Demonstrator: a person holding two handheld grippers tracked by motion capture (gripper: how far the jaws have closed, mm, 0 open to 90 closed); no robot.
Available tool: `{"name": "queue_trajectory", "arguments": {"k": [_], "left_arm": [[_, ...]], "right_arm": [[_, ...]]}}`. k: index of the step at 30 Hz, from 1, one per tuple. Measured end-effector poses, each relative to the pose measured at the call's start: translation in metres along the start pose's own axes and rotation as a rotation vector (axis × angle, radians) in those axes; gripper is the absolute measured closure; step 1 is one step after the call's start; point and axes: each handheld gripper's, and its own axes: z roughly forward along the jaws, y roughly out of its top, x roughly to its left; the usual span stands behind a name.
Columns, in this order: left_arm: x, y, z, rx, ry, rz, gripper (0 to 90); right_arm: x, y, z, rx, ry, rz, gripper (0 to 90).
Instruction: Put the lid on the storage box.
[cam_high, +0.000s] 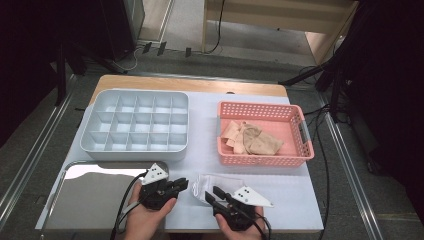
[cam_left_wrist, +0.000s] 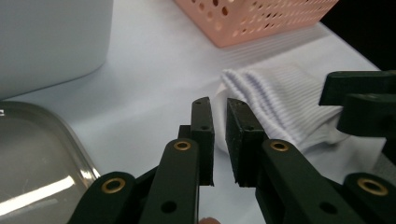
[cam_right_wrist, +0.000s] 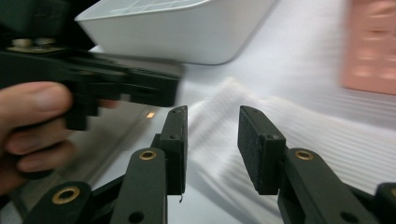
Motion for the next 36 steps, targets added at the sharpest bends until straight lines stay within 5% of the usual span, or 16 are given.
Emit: {"name": "queue_trajectory", "arguments": {"k": [7, 12, 18, 21, 24, 30, 36], "left_arm": [[-0.017, -0.001, 0.006, 0.007, -0.074, 0.031, 77.5], [-0.017, -0.005, 0.015, 0.056, -0.048, 0.046, 77.4], [-0.013, -0.009, 0.019, 0.090, -0.040, 0.050, 78.4], [-0.012, -0.009, 0.020, 0.090, -0.042, 0.041, 78.6], [-0.012, -0.009, 0.020, 0.091, -0.040, 0.036, 79.1], [-0.012, -0.010, 0.024, 0.100, -0.029, 0.006, 84.4], [-0.010, -0.009, 0.023, 0.092, -0.024, -0.013, 84.8]], "right_arm": [[-0.010, -0.009, -0.002, 0.064, -0.061, -0.008, 53.1], [-0.001, -0.018, 0.015, 0.116, -0.160, -0.082, 46.2], [0.003, -0.018, 0.019, 0.148, -0.228, -0.171, 77.4], [-0.002, -0.015, 0.016, 0.138, -0.208, -0.112, 85.3], [-0.001, -0.011, 0.007, 0.066, -0.184, -0.084, 85.4], [0.013, -0.004, -0.002, -0.052, -0.067, -0.085, 85.1], [0.015, -0.014, 0.023, 0.017, -0.028, -0.064, 82.9]]}}
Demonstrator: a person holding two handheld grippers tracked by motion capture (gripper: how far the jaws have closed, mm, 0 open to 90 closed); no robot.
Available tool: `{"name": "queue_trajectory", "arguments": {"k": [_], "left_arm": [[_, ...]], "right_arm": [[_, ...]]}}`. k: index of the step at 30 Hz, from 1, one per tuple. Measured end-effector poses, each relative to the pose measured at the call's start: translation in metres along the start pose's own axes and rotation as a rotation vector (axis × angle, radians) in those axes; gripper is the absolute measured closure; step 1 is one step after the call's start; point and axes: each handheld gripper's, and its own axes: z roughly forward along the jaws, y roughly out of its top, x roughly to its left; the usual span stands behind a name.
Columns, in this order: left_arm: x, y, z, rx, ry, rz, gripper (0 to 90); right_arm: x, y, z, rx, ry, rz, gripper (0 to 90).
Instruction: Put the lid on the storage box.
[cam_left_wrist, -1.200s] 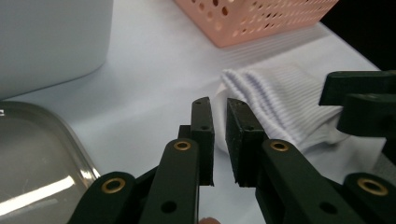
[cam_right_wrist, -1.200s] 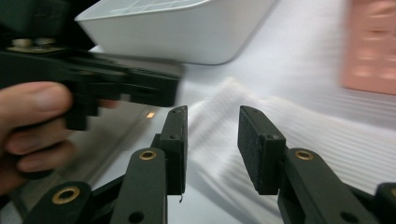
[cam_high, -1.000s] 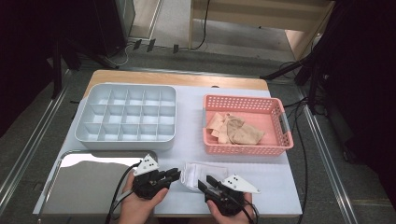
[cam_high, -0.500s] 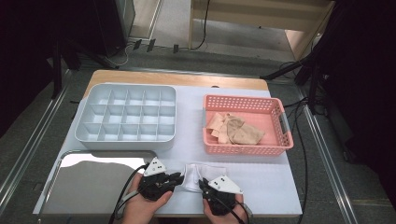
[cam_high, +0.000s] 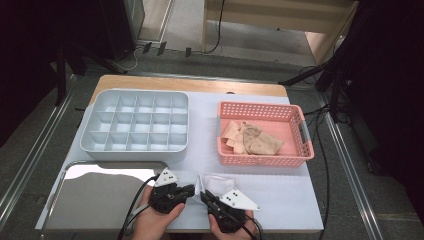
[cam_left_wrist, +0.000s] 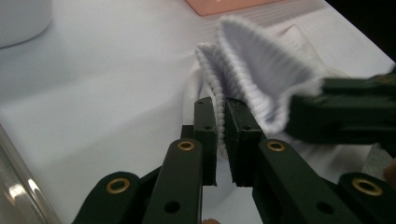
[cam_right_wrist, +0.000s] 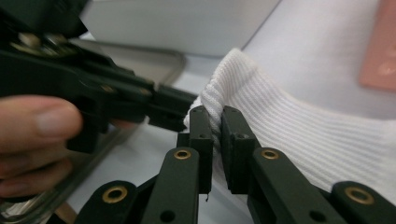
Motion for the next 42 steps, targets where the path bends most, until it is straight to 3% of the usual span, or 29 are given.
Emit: {"name": "queue_trajectory", "arguments": {"k": [3, 6, 9, 13, 16, 20, 24, 27, 30, 32, 36, 38, 42], "left_arm": [[0.003, 0.000, -0.001, -0.009, 0.013, -0.013, 82.5], [0.008, 0.002, -0.006, -0.036, 0.024, -0.033, 79.2], [0.010, 0.005, -0.014, -0.063, 0.029, -0.038, 78.7], [0.004, 0.008, -0.020, -0.091, 0.009, -0.021, 77.4], [-0.006, 0.009, -0.021, -0.096, -0.009, 0.011, 76.9], [-0.020, 0.008, -0.017, -0.079, -0.026, 0.057, 73.9], [-0.028, 0.004, -0.006, -0.043, 0.008, 0.089, 66.2], [-0.031, 0.003, 0.001, -0.025, 0.047, 0.114, 66.3], [-0.031, 0.002, 0.006, -0.009, 0.056, 0.134, 74.6], [-0.029, 0.002, 0.008, -0.006, 0.057, 0.132, 79.1], [-0.024, 0.004, 0.008, -0.003, 0.034, 0.113, 87.8], [-0.021, 0.005, 0.007, -0.005, 0.030, 0.104, 89.2], [-0.017, 0.006, 0.005, -0.014, 0.026, 0.093, 90.0]], "right_arm": [[-0.003, -0.004, 0.011, 0.050, 0.008, 0.024, 76.1], [-0.004, -0.006, 0.011, 0.078, 0.053, 0.019, 65.1], [-0.006, -0.001, -0.004, 0.030, 0.095, 0.012, 60.3], [-0.019, 0.009, -0.034, -0.052, 0.110, 0.066, 60.4], [-0.038, 0.013, -0.057, -0.109, 0.029, 0.110, 64.0], [-0.066, 0.006, -0.079, -0.108, -0.123, 0.163, 67.2], [-0.076, -0.007, -0.087, -0.073, -0.158, 0.218, 67.3], [-0.071, -0.016, -0.087, -0.040, -0.122, 0.212, 62.7], [-0.061, -0.021, -0.082, 0.001, -0.097, 0.187, 48.0], [-0.054, -0.025, -0.078, 0.025, -0.119, 0.164, 38.8], [-0.043, -0.031, -0.064, 0.069, -0.149, 0.107, 29.9], [-0.039, -0.031, -0.059, 0.075, -0.174, 0.078, 31.6], [-0.038, -0.033, -0.052, 0.082, -0.240, 0.030, 51.9]]}}
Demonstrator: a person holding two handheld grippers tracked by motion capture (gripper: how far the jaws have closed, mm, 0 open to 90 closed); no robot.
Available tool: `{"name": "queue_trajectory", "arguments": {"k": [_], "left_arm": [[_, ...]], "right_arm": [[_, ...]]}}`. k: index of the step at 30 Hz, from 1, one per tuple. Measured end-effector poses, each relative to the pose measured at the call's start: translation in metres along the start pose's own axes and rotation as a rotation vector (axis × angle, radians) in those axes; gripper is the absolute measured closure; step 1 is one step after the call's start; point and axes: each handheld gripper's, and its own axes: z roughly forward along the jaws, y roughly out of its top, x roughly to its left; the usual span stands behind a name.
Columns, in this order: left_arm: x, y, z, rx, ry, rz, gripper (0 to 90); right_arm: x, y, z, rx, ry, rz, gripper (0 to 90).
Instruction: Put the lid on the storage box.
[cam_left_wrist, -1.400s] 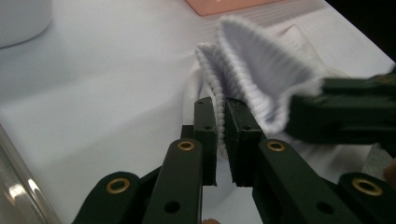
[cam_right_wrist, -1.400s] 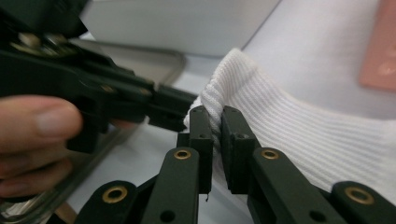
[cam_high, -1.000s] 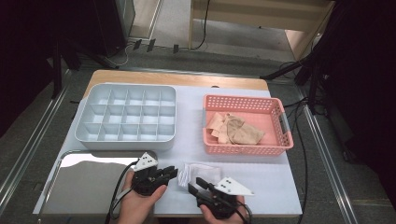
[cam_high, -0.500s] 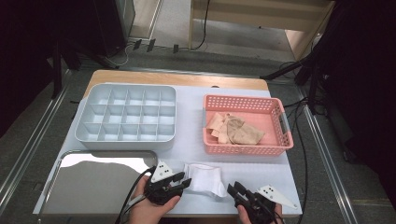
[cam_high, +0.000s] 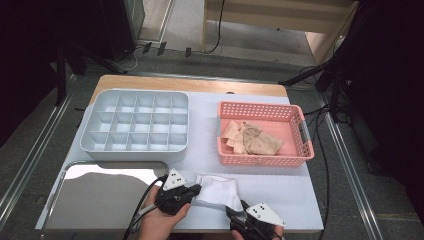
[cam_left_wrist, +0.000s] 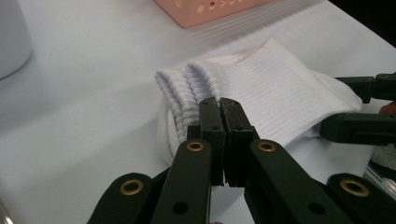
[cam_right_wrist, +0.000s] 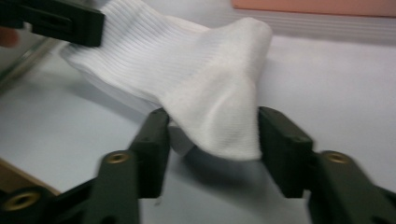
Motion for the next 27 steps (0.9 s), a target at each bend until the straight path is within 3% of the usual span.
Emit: {"name": "queue_trajectory", "arguments": {"k": [6, 11, 17, 25, 27], "left_arm": [[0.005, 0.001, -0.001, 0.000, -0.012, -0.015, 90.0], [0.008, -0.003, 0.000, 0.013, -0.015, -0.017, 90.0], [0.011, -0.005, -0.001, 0.018, -0.011, -0.016, 90.0], [0.017, -0.006, 0.000, 0.021, -0.003, -0.025, 90.0], [0.015, -0.007, 0.000, 0.009, -0.001, -0.023, 90.0]], "right_arm": [[-0.007, 0.000, -0.002, -0.037, -0.111, -0.013, 62.6], [-0.007, 0.000, 0.000, -0.019, -0.081, -0.026, 83.8], [-0.015, 0.001, 0.000, -0.015, -0.062, 0.018, 85.8], [-0.019, 0.001, 0.000, -0.014, -0.075, 0.018, 86.7], [-0.019, 0.001, 0.000, -0.015, -0.071, 0.019, 81.4]]}}
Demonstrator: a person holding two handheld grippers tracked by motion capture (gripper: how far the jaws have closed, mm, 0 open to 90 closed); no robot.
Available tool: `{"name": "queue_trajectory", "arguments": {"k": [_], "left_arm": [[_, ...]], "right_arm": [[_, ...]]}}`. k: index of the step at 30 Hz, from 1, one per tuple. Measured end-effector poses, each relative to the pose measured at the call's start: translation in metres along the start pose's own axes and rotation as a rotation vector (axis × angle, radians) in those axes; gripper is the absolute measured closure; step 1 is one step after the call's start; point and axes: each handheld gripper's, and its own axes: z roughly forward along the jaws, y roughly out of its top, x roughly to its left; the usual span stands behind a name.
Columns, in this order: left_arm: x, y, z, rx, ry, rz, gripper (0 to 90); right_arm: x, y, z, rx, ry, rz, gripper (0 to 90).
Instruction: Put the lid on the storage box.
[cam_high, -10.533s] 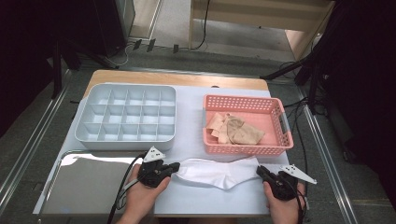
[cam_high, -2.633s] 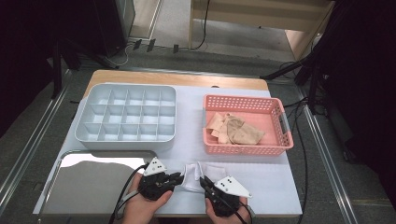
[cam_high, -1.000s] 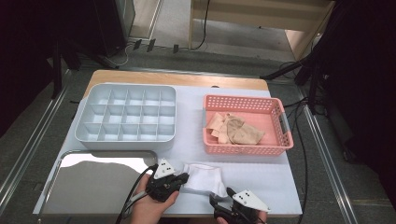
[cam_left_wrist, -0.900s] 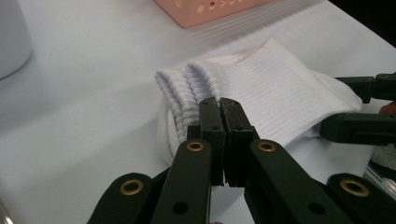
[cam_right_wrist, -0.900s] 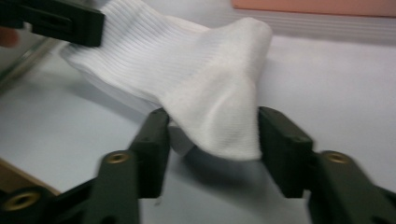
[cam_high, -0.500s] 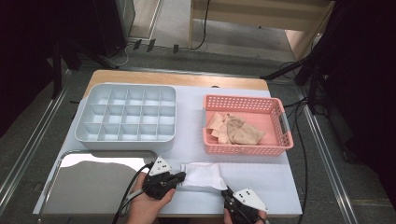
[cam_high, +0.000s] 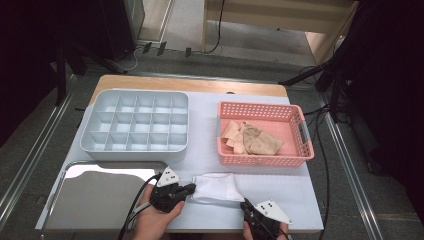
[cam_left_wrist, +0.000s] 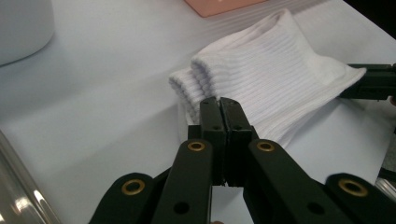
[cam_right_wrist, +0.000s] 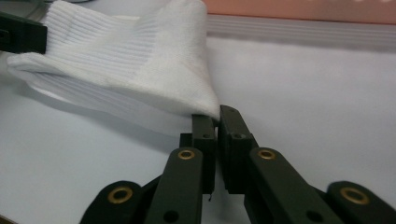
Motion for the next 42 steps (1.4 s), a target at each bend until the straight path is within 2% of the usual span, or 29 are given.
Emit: {"name": "queue_trajectory", "arguments": {"k": [2, 3, 6, 7, 9, 10, 11, 12, 15, 18, 22, 24, 28, 31, 34, 36, 39, 40, 42], "left_arm": [[0.000, 0.000, 0.000, -0.002, -0.001, -0.002, 90.0], [-0.001, 0.000, 0.000, -0.007, -0.006, -0.008, 90.0], [-0.001, 0.000, 0.001, -0.006, -0.004, -0.007, 90.0], [-0.002, 0.000, 0.001, -0.006, 0.000, -0.006, 90.0], [-0.002, 0.001, 0.001, -0.004, -0.002, -0.008, 90.0], [-0.002, 0.001, 0.001, -0.004, 0.000, -0.006, 90.0], [-0.002, 0.001, 0.001, -0.002, -0.001, -0.004, 90.0], [-0.002, 0.001, 0.001, -0.002, -0.001, -0.006, 90.0], [-0.002, 0.001, 0.001, -0.002, -0.001, -0.007, 90.0], [-0.001, 0.001, 0.001, -0.008, 0.001, -0.007, 90.0], [-0.001, 0.001, 0.001, -0.010, 0.013, -0.009, 90.0], [-0.001, 0.001, 0.001, -0.009, 0.020, -0.002, 90.0], [-0.001, 0.001, 0.001, -0.012, 0.021, 0.007, 90.0], [-0.002, 0.000, 0.001, -0.010, 0.024, 0.016, 90.0], [-0.003, 0.001, 0.001, -0.008, 0.027, 0.024, 90.0], [-0.004, 0.001, 0.001, -0.007, 0.031, 0.028, 90.0], [-0.003, 0.001, 0.001, 0.001, 0.028, 0.033, 90.0], [-0.003, 0.001, 0.001, 0.003, 0.026, 0.032, 90.0], [-0.002, 0.002, 0.001, 0.011, 0.028, 0.035, 90.0]], "right_arm": [[-0.004, 0.001, -0.001, 0.002, 0.084, 0.029, 59.2], [-0.006, 0.001, -0.004, -0.008, 0.094, 0.040, 54.7], [-0.014, 0.003, -0.023, -0.074, 0.145, 0.065, 63.0], [-0.018, 0.005, -0.030, -0.109, 0.165, 0.085, 70.5], [-0.022, 0.009, -0.034, -0.145, 0.189, 0.135, 77.5], [-0.022, 0.013, -0.033, -0.170, 0.183, 0.147, 81.0], [-0.020, 0.016, -0.032, -0.172, 0.171, 0.142, 82.7], [-0.016, 0.022, -0.027, -0.168, 0.158, 0.124, 83.8], [-0.003, 0.027, -0.012, -0.151, 0.163, 0.080, 84.0], [0.011, 0.025, 0.006, -0.089, 0.170, 0.042, 84.0], [0.016, 0.017, 0.018, -0.006, 0.101, -0.004, 85.8], [0.013, 0.013, 0.017, -0.005, 0.108, 0.019, 86.8], [0.013, 0.012, 0.012, 0.009, 0.085, -0.007, 87.1], [0.016, 0.017, 0.009, 0.022, 0.080, 0.015, 85.1], [0.023, 0.028, 0.010, -0.014, 0.102, 0.000, 86.6], [0.029, 0.035, 0.019, -0.011, 0.127, -0.005, 87.7], [0.034, 0.042, 0.035, -0.002, 0.138, 0.002, 88.8], [0.034, 0.044, 0.041, 0.004, 0.134, -0.002, 89.9], [0.033, 0.047, 0.049, 0.028, 0.097, 0.001, 90.0]]}}
